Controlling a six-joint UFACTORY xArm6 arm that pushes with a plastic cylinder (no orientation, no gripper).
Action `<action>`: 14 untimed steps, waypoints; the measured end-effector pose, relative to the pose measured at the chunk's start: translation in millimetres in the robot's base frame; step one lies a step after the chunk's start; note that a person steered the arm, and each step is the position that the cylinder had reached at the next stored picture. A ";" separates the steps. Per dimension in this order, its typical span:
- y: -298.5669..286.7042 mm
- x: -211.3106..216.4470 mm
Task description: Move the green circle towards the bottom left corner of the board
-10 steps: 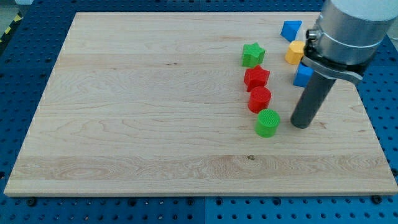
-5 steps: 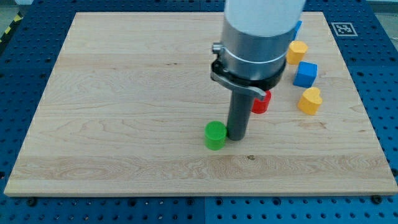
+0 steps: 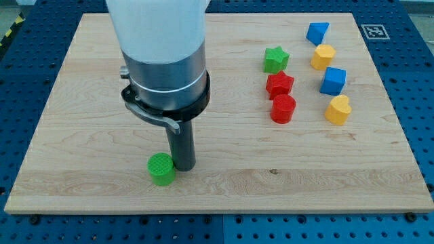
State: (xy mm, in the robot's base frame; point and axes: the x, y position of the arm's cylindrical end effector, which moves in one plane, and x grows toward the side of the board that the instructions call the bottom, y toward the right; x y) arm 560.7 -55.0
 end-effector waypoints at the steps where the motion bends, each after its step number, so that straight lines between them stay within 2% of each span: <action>1: 5.1 9.7; 3: 4.9 15.6; 8: -79.1 15.5; 14: -102.6 15.5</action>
